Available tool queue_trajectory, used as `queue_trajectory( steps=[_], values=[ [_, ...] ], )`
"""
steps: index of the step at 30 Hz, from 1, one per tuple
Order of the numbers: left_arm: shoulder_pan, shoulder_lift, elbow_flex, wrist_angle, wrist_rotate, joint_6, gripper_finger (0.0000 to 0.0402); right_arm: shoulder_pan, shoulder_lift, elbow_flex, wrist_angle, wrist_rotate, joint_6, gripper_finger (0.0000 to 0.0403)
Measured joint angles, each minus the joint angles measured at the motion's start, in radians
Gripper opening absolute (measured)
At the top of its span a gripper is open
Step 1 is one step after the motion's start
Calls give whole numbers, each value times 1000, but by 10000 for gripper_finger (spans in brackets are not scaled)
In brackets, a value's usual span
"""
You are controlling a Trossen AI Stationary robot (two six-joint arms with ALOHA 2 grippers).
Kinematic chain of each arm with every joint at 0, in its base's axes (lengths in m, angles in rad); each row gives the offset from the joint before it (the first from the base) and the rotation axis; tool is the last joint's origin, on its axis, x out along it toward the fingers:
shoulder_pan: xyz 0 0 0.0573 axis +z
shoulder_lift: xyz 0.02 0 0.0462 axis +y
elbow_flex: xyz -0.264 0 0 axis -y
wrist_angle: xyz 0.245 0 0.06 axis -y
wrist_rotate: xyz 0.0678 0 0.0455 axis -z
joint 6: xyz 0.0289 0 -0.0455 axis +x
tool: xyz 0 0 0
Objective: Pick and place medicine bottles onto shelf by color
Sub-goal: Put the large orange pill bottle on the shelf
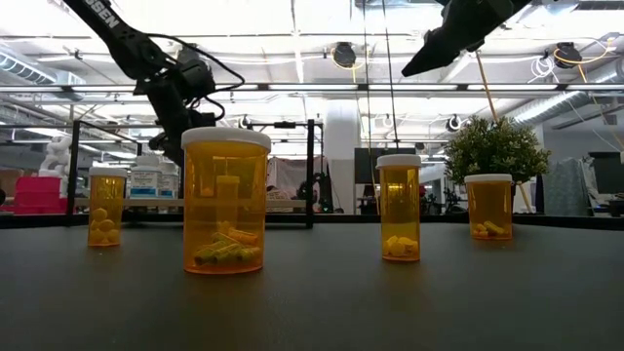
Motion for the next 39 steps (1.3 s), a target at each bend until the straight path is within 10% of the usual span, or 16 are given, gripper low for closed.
queue_trajectory(
  steps=[39],
  values=[
    [19, 28, -2, -10, 21, 13, 212, 0, 0, 0, 0, 0, 0, 297]
  ],
)
